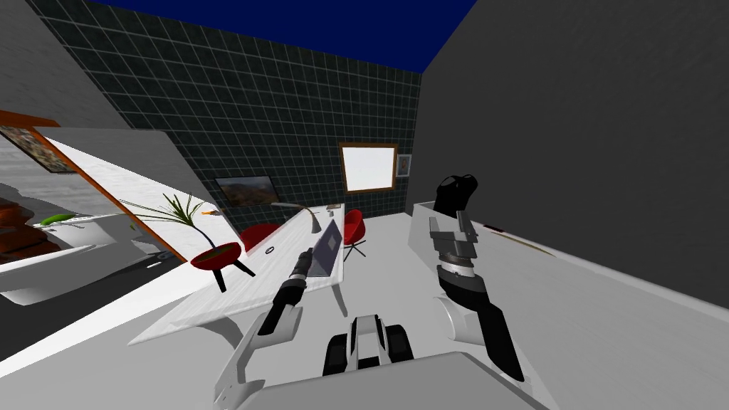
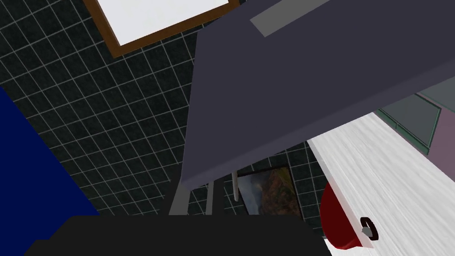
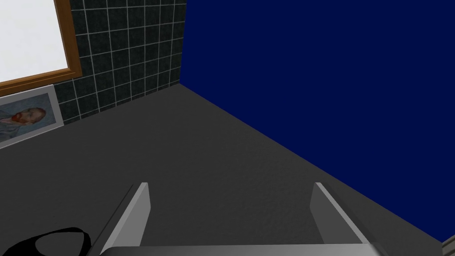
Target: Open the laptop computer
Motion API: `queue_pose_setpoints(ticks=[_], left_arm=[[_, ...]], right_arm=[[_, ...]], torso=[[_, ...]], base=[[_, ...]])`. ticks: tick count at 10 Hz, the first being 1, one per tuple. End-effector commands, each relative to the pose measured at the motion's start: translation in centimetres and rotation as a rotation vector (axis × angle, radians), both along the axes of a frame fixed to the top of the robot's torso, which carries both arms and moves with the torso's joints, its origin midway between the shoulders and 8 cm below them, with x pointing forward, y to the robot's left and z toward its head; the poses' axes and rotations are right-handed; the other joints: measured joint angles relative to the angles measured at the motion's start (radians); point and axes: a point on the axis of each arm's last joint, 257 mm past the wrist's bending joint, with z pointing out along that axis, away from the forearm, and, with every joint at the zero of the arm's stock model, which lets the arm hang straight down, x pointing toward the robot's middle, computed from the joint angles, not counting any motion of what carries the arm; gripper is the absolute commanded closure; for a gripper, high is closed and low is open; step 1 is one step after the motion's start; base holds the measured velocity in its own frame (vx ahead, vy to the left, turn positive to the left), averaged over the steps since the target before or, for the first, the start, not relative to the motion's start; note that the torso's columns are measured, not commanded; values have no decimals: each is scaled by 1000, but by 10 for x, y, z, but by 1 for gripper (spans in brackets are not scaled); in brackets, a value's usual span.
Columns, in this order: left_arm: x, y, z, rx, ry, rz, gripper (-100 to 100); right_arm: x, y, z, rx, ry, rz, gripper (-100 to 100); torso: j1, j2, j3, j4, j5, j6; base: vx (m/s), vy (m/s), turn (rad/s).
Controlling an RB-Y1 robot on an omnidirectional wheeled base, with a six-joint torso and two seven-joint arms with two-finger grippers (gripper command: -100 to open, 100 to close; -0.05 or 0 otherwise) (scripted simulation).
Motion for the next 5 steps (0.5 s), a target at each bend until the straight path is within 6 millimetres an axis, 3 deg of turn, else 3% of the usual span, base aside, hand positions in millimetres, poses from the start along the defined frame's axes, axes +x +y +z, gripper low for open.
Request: queue_pose_setpoints(ticks=[1, 2, 4, 5], left_arm=[[0, -4, -18, -107, 7, 6, 100], [1, -7, -20, -145, 1, 5, 100], [15, -12, 3, -165, -68, -30, 100], [20, -13, -4, -168, -57, -32, 100]], right_arm=[[0, 0, 0, 0, 0, 0, 0], [0, 0, 0, 0, 0, 0, 0], [0, 0, 0, 0, 0, 0, 0], [0, 0, 0, 0, 0, 0, 0]], torso=[[-3, 2, 1, 1, -1, 0], [-6, 3, 2, 0, -2, 1], [-15, 6, 3, 4, -5, 5], [-18, 9, 5, 7, -8, 6]], base=[[-5, 120, 25], [15, 107, 40], [-15, 39, 58], [-50, 15, 42]])
